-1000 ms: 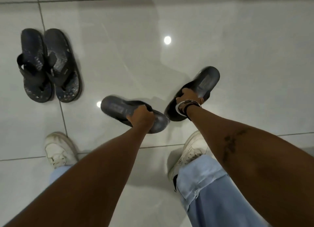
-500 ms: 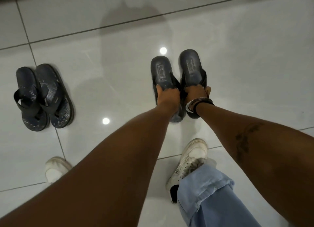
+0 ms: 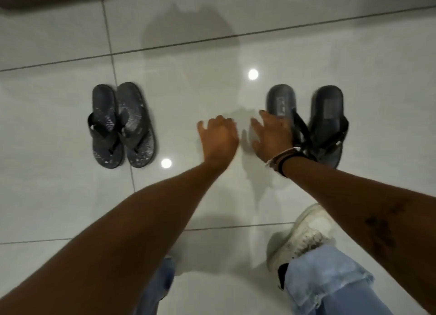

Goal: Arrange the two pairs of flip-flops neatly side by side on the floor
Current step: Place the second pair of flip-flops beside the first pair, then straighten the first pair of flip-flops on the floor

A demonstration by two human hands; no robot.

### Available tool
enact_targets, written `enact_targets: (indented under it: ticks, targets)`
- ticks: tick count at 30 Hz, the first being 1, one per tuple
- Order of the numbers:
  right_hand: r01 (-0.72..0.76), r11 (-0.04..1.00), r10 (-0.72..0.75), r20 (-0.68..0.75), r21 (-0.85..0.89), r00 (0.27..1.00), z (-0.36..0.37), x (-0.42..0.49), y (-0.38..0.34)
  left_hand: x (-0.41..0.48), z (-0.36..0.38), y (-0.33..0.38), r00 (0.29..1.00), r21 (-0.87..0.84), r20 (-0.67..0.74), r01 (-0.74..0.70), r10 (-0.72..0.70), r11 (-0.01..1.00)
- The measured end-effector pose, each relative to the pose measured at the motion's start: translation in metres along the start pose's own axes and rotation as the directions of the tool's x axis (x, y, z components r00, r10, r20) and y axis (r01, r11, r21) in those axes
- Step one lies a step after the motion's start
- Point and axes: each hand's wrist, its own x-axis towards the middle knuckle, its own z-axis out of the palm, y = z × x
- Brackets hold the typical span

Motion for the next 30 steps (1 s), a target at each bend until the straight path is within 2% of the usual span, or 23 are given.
enact_targets:
  ticks: [2,5,8,10,13,16,21,30]
  targets:
    - [0.026,0.997,-0.033,0.094,0.073,0.995,0.005,0.026,-0.055,0.017,-0.022,-0.067,0.988,0.079,-0.06,0.146,-0.141,0.986]
    - [0.013,0.991,-0.039,0.201,0.132,0.979,0.016,0.067,-0.131,0.039,-0.051,-0.166,0.935,0.217,-0.099,0.353,-0.34,0.91]
    - [-0.026,0.992,-0.011,0.282,0.127,0.959,0.033,0.101,-0.187,0.052,-0.068,-0.241,0.855,0.254,0.013,0.499,-0.519,0.828]
    - [-0.075,0.995,0.048,0.343,0.069,0.938,0.047,0.113,-0.208,0.054,-0.071,-0.269,0.817,0.247,0.117,0.526,-0.564,0.814]
    - [-0.123,0.991,0.132,0.337,-0.047,0.932,0.072,0.115,-0.228,0.056,-0.063,-0.291,0.815,0.215,0.21,0.5,-0.54,0.839]
    - [-0.127,0.988,0.146,0.251,-0.092,0.957,0.083,0.111,-0.226,0.058,-0.056,-0.29,0.843,0.222,0.206,0.454,-0.497,0.863]
    - [-0.097,0.987,0.129,0.281,-0.126,0.951,0.079,0.112,-0.22,0.069,-0.063,-0.294,0.892,0.242,0.195,0.36,-0.408,0.901]
    - [-0.082,0.987,0.119,0.293,-0.137,0.948,0.079,0.113,-0.217,0.137,-0.095,-0.295,0.893,0.11,0.182,0.397,-0.411,0.911]
